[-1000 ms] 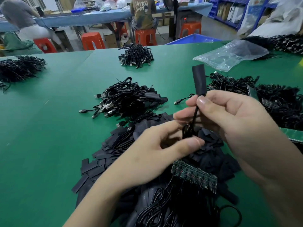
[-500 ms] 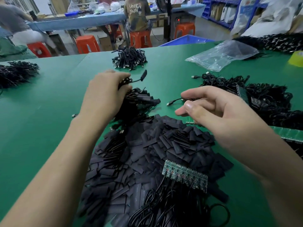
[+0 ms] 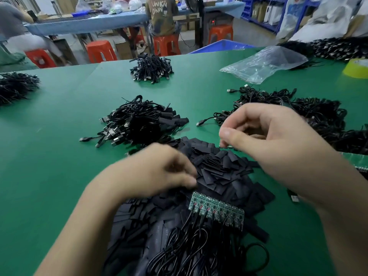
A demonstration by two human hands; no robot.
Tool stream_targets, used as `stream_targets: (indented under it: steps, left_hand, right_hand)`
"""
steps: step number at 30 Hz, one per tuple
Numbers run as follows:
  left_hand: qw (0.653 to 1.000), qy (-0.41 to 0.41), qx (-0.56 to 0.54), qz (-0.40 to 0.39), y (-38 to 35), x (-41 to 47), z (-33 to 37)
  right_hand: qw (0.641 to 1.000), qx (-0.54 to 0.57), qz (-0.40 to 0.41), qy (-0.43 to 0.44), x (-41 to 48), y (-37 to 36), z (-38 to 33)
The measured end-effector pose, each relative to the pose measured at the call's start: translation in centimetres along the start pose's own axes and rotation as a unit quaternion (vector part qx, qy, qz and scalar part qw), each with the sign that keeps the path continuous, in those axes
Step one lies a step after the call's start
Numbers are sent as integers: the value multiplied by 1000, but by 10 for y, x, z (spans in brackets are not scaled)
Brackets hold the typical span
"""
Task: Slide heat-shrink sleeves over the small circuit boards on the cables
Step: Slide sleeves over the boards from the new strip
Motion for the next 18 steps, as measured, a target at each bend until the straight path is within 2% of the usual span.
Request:
stream_targets:
  steps: [2,8,11,14,18]
  left_hand:
    - [999,1,-1,-42,-27,-5,6]
    - [1000,13,-25,-3,-40,-6,5]
    - [990,-8,-138,-25,-39,-11,6]
    - [962,-28,-267,-51,-30,-22,7]
    - [944,-41,-323,-52,-17,-32,8]
  right_hand:
    - [998,-38,-42,-19,-1,-7,5]
    - [982,-132,-120,-57,-5,-25,17]
    - [968,-173,-165,-80,-7,-34,24]
    - [947,-186,-236,-111,-13,-47,33]
    - [922,-199,-320,-85,-19,-63,31]
Point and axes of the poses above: each hand's wrist, its own x-axis towards the middle knuckle, its own y-axis out of the back of the hand, z = x × y, the point moved 7 cm from there along x, towards the middle knuckle, and after that the axes turned 8 degrees about x, right-handed, at the moved point
